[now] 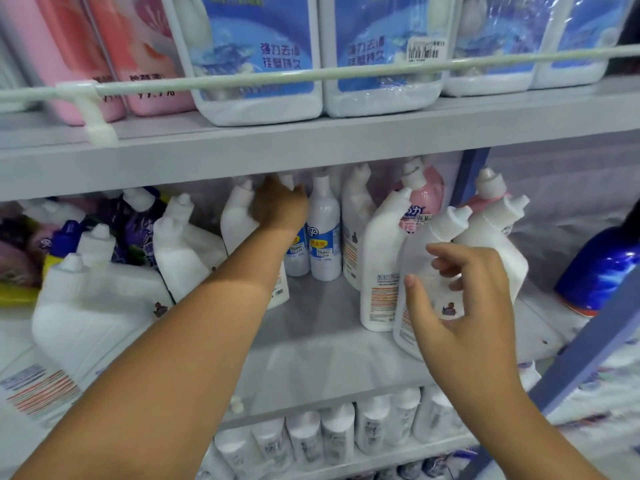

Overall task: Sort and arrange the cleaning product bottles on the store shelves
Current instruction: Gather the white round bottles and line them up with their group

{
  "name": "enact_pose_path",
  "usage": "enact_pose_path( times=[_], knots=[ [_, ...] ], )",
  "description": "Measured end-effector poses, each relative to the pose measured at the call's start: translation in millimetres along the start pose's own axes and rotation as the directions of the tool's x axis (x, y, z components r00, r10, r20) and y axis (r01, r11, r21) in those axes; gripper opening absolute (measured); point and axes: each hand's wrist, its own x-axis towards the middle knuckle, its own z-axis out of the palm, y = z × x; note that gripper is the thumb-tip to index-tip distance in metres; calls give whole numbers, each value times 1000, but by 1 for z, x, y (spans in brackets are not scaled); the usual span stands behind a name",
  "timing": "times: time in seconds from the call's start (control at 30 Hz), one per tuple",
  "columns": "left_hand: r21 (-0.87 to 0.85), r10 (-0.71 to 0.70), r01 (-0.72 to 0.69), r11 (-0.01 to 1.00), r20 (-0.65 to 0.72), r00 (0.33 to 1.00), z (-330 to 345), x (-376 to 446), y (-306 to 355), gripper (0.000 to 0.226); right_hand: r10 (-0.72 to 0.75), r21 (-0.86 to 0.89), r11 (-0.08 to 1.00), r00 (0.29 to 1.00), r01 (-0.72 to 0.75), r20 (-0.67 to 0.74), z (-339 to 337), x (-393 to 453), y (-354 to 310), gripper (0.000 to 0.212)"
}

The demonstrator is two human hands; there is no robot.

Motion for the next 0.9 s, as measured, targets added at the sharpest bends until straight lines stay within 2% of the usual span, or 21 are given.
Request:
enact_pose_path(
  times=[0.13, 0.27, 0.4, 0.47, 0.57, 0.63, 0.7, 0.73, 0.8, 0.9],
  knots=[
    [-27, -44, 46, 999, 62, 997, 8, 16, 9, 41, 6, 38, 999, 996, -9, 88, 2, -6, -4, 27],
    [-50, -76, 79, 996, 54, 996, 10, 21, 5, 39, 34, 128, 990, 988, -53, 150, 6, -4, -7, 20],
    [-95, 19, -27, 995, -81, 997, 4, 0, 2, 32, 177, 307, 912, 938, -271, 300, 27, 16, -20, 24],
    [-196, 76, -107, 975, -160, 984, -4, -13, 2, 27, 226, 364, 861, 908, -356, 353, 44, 34, -32, 31],
    [-360, 162, -242, 901, -237, 958, -25, -42, -1, 21, 293, 341, 835, 873, -433, 390, 73, 62, -48, 38],
    [-427, 225, -335, 840, -289, 931, -43, -68, -5, 25, 340, 316, 815, 842, -486, 419, 96, 76, -51, 39],
    [-458, 234, -373, 807, -331, 914, -62, -95, -11, 30, 384, 303, 793, 819, -529, 425, 119, 84, -48, 43],
    [-479, 243, -387, 788, -336, 910, -71, -105, -17, 29, 382, 288, 808, 829, -514, 407, 132, 87, -43, 45],
    [-546, 234, -365, 754, -296, 926, -87, -123, -32, 27, 382, 223, 857, 862, -465, 332, 155, 97, -34, 52],
    [-585, 175, -224, 779, -140, 975, -106, -141, -54, 23, 453, 55, 876, 856, -479, 251, 183, 117, -28, 70]
  ],
)
